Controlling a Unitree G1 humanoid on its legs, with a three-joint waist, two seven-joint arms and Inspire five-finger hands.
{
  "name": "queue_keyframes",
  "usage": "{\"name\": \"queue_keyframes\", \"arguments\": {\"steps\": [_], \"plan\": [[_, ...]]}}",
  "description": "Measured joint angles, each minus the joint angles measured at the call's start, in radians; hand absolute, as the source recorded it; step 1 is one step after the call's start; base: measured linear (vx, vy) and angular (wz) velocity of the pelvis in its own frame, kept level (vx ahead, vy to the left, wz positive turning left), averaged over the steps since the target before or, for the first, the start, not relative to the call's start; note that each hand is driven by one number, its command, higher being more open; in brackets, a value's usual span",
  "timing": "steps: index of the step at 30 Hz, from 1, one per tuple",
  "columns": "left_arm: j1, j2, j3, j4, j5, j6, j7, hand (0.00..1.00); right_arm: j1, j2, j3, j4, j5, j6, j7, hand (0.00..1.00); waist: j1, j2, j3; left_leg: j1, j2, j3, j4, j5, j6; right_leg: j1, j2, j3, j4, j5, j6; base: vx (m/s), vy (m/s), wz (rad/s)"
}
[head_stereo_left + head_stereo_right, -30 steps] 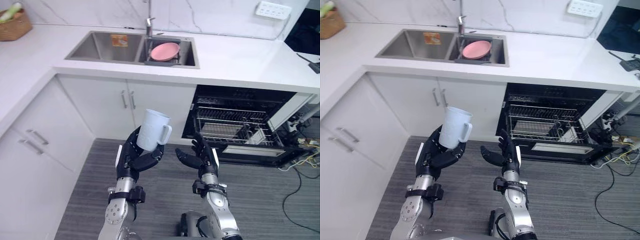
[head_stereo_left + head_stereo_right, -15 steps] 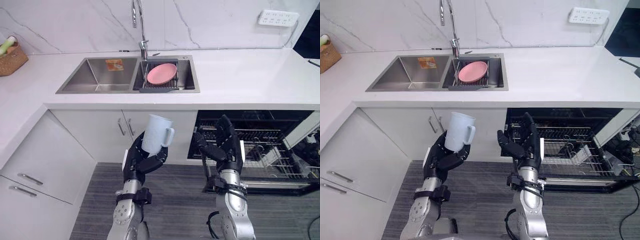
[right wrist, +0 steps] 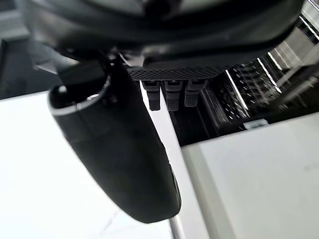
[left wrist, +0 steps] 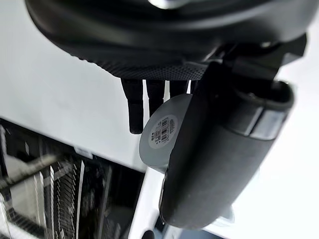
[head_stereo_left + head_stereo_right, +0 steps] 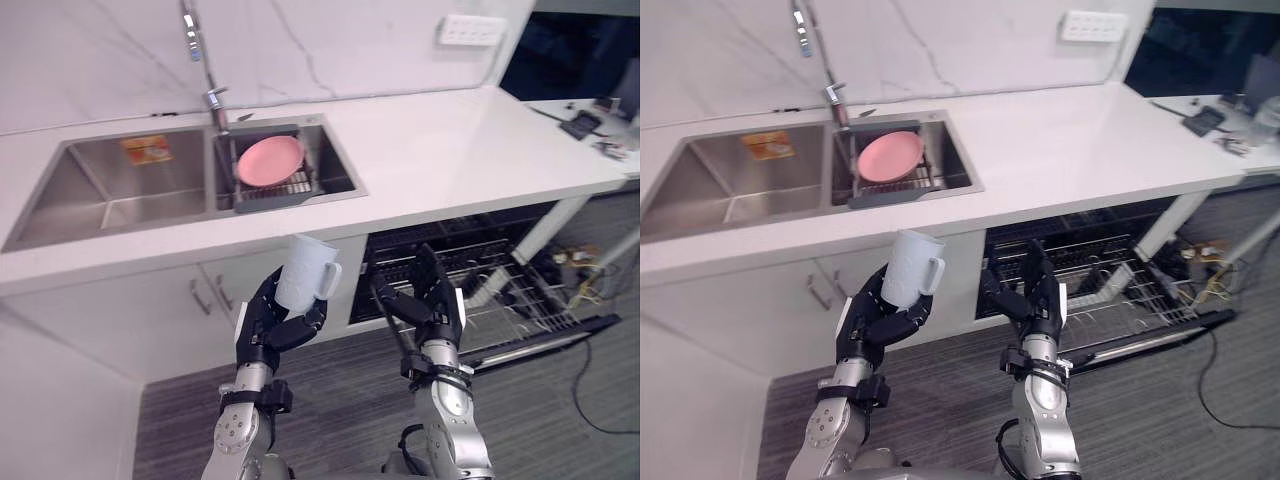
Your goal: Walk over to the sink, pick up the cup, carry it to the dishwasher, place the cup inside the dishwasher, then close the dishwasher door
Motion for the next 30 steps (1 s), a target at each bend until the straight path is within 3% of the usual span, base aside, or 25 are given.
{"name": "queue_keyframes", "arguments": {"steps": [1, 2, 4, 6, 9, 10, 12, 15, 16, 17, 18, 19, 22, 30], "plan": [[-0.003, 0.003, 0.001, 0.0, 0.0, -0.003, -0.001, 0.3, -0.001, 0.002, 0.01, 0.002, 0.0, 0.0, 0.002, 0.9, 0.001, -0.023, -0.013, 0.003, -0.005, 0.008, 0.002, 0.0, -0.021, -0.01, 0.03, -0.055, -0.132, 0.03, -0.046, 0.13, -0.16, -0.52], [-0.004, -0.003, -0.001, 0.008, 0.0, -0.004, -0.001, 0.3, -0.002, 0.002, 0.01, 0.003, -0.001, 0.0, 0.004, 0.9, -0.001, -0.022, -0.017, 0.003, -0.01, -0.005, 0.006, -0.003, -0.028, 0.0, 0.034, -0.059, -0.152, 0.018, -0.035, 0.13, -0.139, -0.42], [-0.002, -0.025, -0.006, 0.032, 0.007, 0.0, -0.004, 0.3, 0.011, -0.024, 0.006, 0.008, 0.0, 0.001, 0.004, 0.9, -0.002, 0.021, -0.02, 0.008, 0.015, -0.085, -0.004, -0.006, -0.034, 0.035, 0.081, -0.062, -0.209, 0.033, -0.048, 0.12, -0.105, -0.26], [-0.002, -0.039, -0.01, 0.039, 0.018, 0.0, -0.009, 0.3, 0.03, -0.038, -0.004, 0.007, 0.0, 0.002, 0.0, 0.9, -0.007, 0.027, -0.021, 0.026, 0.034, -0.106, -0.011, -0.003, -0.04, 0.073, 0.106, -0.075, -0.244, 0.033, -0.052, 0.14, -0.122, 0.01], [-0.002, -0.051, -0.015, 0.039, 0.018, 0.0, -0.01, 0.3, 0.059, -0.038, -0.014, -0.018, 0.0, 0.002, -0.005, 0.9, -0.011, 0.038, -0.014, -0.01, 0.098, -0.123, 0.152, 0.019, -0.069, 0.151, 0.144, -0.096, -0.303, 0.034, -0.06, 0.13, -0.101, 0.04], [-0.003, -0.051, -0.014, 0.039, 0.017, 0.001, -0.01, 0.3, 0.082, -0.04, -0.011, -0.065, 0.001, 0.002, -0.006, 0.9, -0.003, 0.056, -0.012, -0.05, 0.13, -0.136, 0.276, 0.055, -0.071, 0.184, 0.161, -0.089, -0.322, 0.032, -0.064, 0.13, -0.022, -0.18], [-0.003, -0.052, -0.008, 0.039, 0.017, 0.001, -0.01, 0.3, 0.098, -0.034, -0.008, -0.109, 0.001, 0.002, -0.006, 0.9, 0.0, 0.06, -0.019, -0.087, 0.135, -0.145, 0.353, 0.12, -0.061, 0.208, 0.16, -0.075, -0.354, 0.039, -0.068, 0.14, 0.017, -0.21], [-0.007, -0.053, -0.007, 0.036, 0.018, 0.001, -0.012, 0.3, 0.082, -0.026, -0.031, -0.144, 0.003, -0.004, -0.01, 0.9, 0.014, 0.058, -0.026, -0.133, 0.088, -0.206, 0.288, 0.007, -0.064, 0.229, 0.149, -0.049, -0.417, 0.066, -0.06, 0.13, 0.078, -0.24], [-0.008, -0.051, -0.012, 0.037, 0.018, 0.001, -0.012, 0.3, 0.076, -0.026, -0.038, -0.142, 0.003, -0.004, -0.011, 0.9, 0.019, 0.056, -0.026, -0.146, 0.045, -0.256, 0.187, -0.013, -0.064, 0.232, 0.141, -0.035, -0.427, 0.073, -0.049, 0.12, 0.154, -0.39], [-0.008, -0.051, -0.02, 0.041, 0.018, 0.001, -0.01, 0.3, 0.073, -0.029, -0.04, -0.128, 0.003, -0.006, -0.01, 0.9, 0.025, 0.071, -0.034, -0.131, 0.013, -0.307, 0.015, 0.056, -0.065, 0.232, 0.144, -0.015, -0.431, 0.077, -0.041, 0.12, 0.18, -0.48], [-0.009, -0.047, -0.021, 0.045, 0.018, 0.0, -0.01, 0.3, 0.067, -0.029, -0.039, -0.103, 0.003, -0.008, -0.007, 0.9, 0.028, 0.063, -0.038, -0.116, 0.004, -0.306, -0.012, 0.074, -0.073, 0.235, 0.143, 0.003, -0.437, 0.077, -0.034, 0.1, 0.163, -0.48], [-0.01, -0.026, -0.018, 0.058, 0.019, 0.001, -0.008, 0.3, 0.072, -0.014, -0.036, -0.068, 0.003, 0.001, -0.004, 0.9, 0.027, 0.038, -0.053, -0.092, -0.013, -0.289, -0.05, 0.084, -0.063, 0.245, 0.134, 0.027, -0.469, 0.092, -0.024, 0.15, 0.171, -0.27], [-0.013, -0.006, -0.018, 0.058, 0.041, 0.001, -0.002, 0.3, 0.086, 0.003, -0.026, -0.07, 0.002, 0.003, 0.006, 0.9, 0.024, 0.009, -0.058, -0.069, -0.036, -0.251, -0.073, 0.086, -0.06, 0.265, 0.11, 0.06, -0.525, 0.111, -0.009, 0.13, 0.144, -0.26], [-0.032, -0.005, -0.026, 0.058, 0.11, 0.001, 0.003, 0.3, 0.095, 0.002, -0.017, -0.119, 0.006, 0.003, 0.026, 0.9, 0.001, 0.005, -0.066, 0.001, -0.042, -0.192, -0.179, 0.11, -0.055, 0.27, 0.119, 0.123, -0.577, 0.133, -0.007, 0.03, 0.007, -0.25]]}}
